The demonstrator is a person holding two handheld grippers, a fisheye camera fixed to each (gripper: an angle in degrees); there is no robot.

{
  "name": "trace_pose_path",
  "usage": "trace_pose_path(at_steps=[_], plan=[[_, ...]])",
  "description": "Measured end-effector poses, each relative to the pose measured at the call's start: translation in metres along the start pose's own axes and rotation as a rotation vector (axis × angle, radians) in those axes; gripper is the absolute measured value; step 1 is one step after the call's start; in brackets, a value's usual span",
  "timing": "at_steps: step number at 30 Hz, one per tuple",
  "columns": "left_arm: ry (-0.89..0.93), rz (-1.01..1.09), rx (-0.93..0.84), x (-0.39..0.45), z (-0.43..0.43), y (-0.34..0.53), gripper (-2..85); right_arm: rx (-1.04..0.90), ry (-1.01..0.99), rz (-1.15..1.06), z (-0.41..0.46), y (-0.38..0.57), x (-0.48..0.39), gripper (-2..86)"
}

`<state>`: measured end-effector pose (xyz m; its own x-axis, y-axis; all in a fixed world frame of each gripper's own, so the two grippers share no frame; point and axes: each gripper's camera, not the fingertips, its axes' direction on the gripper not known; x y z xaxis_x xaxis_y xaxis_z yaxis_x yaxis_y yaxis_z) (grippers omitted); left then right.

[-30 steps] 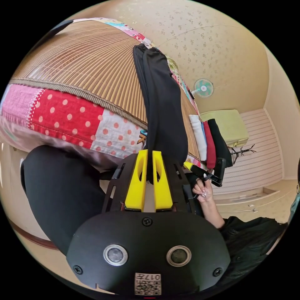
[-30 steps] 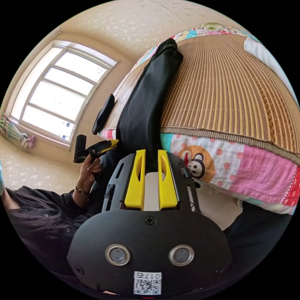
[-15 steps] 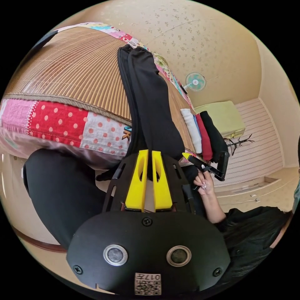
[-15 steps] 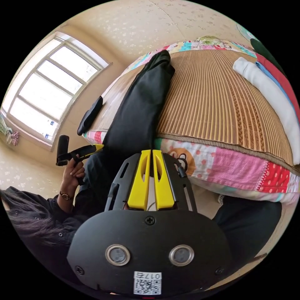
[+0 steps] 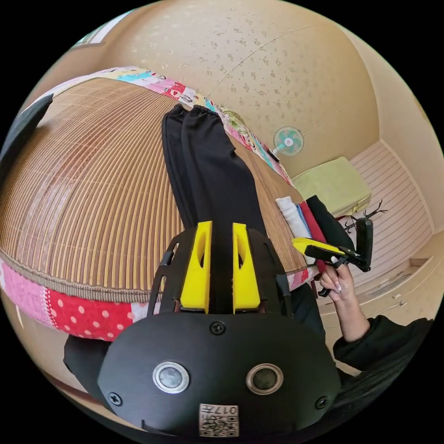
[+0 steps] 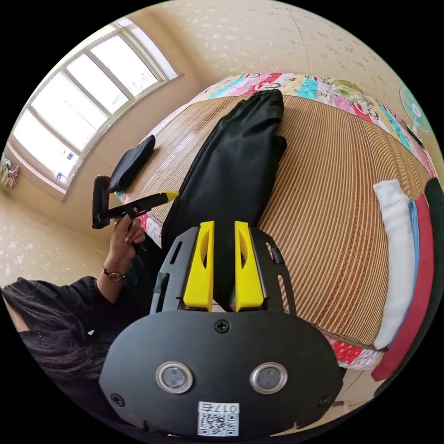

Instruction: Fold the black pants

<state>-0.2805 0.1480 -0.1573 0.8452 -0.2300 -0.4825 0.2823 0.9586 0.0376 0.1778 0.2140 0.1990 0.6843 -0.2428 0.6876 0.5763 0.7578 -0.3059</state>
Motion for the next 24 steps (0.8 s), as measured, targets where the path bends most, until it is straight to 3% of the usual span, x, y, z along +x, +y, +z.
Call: trace_pose_path(at_steps=[7,11,15,19,22,24], plan=[[-0.061,0.070,0.049,0.015,0.009,0.032,9.6,-0.030,0.097,-0.168,0.069,-0.130,-0.040,10.5],[-0.051,0.101,0.063,0.021,0.012,0.034,10.5,0.010,0.059,-0.080,0.140,-0.245,-0.040,12.0],[-0.007,0.135,0.046,0.020,0.018,0.031,10.6,0.069,0.161,0.116,0.199,-0.331,-0.019,12.2],[0.047,0.130,0.033,0.008,0.020,0.023,9.7,-0.055,0.246,0.224,0.253,-0.362,0.009,8.2],[0.084,0.108,0.048,-0.003,0.017,0.021,8.8,-0.001,0.262,0.179,0.250,-0.361,-0.004,3.5],[0.088,0.097,0.080,-0.007,0.010,0.023,8.7,0.164,0.259,0.140,0.222,-0.349,-0.029,2.3]])
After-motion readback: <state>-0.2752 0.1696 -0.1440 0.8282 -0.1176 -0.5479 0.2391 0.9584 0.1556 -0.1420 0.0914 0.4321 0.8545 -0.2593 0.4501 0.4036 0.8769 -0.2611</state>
